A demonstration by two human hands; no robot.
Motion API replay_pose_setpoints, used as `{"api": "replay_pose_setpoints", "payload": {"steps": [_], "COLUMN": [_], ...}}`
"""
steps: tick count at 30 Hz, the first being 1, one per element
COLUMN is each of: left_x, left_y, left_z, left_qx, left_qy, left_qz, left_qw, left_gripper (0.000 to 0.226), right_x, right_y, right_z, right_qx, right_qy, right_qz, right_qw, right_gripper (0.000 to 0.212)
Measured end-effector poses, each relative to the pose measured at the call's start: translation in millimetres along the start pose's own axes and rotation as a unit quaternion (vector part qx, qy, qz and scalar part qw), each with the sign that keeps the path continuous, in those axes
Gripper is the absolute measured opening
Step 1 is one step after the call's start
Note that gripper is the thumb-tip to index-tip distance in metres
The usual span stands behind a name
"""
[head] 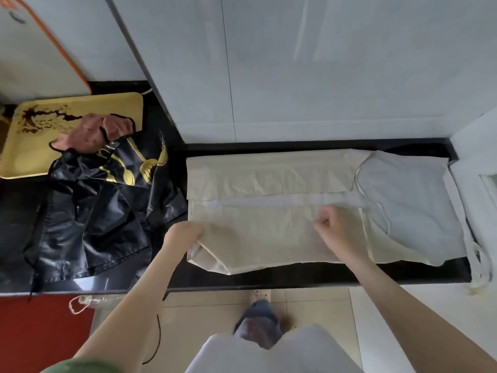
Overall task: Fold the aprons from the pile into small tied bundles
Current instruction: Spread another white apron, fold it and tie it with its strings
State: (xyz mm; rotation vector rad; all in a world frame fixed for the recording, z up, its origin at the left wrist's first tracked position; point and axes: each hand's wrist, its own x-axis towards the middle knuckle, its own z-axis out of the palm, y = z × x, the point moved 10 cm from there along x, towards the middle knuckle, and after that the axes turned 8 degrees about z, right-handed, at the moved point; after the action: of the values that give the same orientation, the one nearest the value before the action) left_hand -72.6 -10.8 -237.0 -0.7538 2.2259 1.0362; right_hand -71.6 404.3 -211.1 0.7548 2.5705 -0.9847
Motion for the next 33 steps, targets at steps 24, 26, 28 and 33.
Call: {"api": "replay_pose_setpoints", "payload": {"steps": [24, 26, 28, 33], "left_x": [-72, -75, -81, -69], "left_y": [55, 72, 82, 61], "left_z": [13, 59, 109, 157], "left_qx": [0.247, 0.278, 0.352, 0.467], "left_qy": [0.195, 0.115, 0.034, -0.022], "left_qz": [0.275, 0.345, 0.413, 0.459], "left_qw": [0.909, 0.889, 0.840, 0.755], "left_gripper": [0.050, 0.063, 0.073, 0.059], "right_x": [-38, -38, -38, -31], "right_y": [-26, -23, -12, 15], "right_z": [76, 76, 70, 47], "right_qx": [-0.334, -0.325, -0.339, -0.385], "right_qy": [-0.086, -0.100, -0.089, -0.045], "right_qz": [-0.292, -0.303, -0.310, -0.309], "right_qw": [0.892, 0.890, 0.884, 0.868], "right_gripper": [0.069, 0.068, 0.060, 0.057]}}
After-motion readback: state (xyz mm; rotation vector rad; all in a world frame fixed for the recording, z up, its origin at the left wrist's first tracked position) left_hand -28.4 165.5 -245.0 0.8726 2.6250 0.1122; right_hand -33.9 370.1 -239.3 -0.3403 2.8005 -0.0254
